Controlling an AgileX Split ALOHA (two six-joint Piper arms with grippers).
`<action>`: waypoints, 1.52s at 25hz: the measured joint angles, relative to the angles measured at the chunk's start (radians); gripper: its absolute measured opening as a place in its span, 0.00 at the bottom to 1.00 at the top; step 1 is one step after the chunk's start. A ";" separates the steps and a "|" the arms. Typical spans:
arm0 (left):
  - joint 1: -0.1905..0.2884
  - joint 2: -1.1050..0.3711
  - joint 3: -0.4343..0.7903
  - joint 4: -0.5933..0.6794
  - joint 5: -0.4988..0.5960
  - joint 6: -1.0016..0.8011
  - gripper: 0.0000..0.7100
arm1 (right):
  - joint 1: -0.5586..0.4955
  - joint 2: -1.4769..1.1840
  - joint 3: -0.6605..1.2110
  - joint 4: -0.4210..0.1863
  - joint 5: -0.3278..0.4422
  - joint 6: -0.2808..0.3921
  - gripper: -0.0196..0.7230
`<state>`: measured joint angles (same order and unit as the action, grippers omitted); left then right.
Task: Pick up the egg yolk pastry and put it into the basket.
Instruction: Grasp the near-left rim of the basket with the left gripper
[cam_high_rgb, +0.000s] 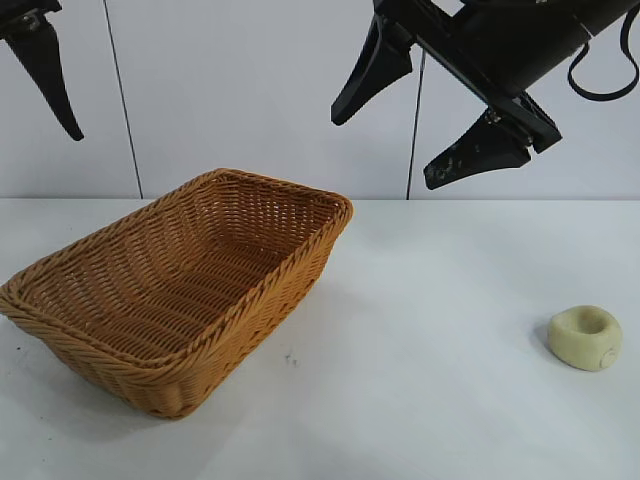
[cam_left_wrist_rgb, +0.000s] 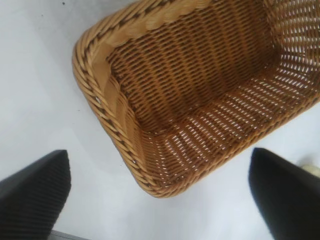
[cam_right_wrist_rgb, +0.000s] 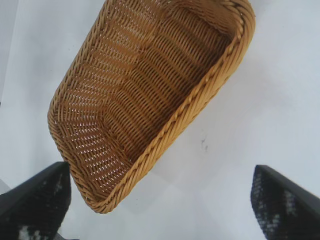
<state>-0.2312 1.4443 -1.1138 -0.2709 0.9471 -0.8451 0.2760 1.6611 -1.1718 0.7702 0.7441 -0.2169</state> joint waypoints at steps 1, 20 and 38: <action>0.000 0.000 0.000 0.000 0.000 0.000 0.98 | 0.000 0.000 0.000 0.000 0.000 0.000 0.96; -0.158 -0.001 0.164 0.138 -0.090 -0.268 0.98 | 0.000 0.000 0.000 0.000 -0.003 0.000 0.96; -0.158 0.037 0.310 0.144 -0.419 -0.368 0.98 | 0.000 0.000 0.000 0.000 -0.005 0.000 0.96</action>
<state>-0.3891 1.4809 -0.8041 -0.1270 0.5286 -1.2132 0.2760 1.6611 -1.1718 0.7702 0.7396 -0.2169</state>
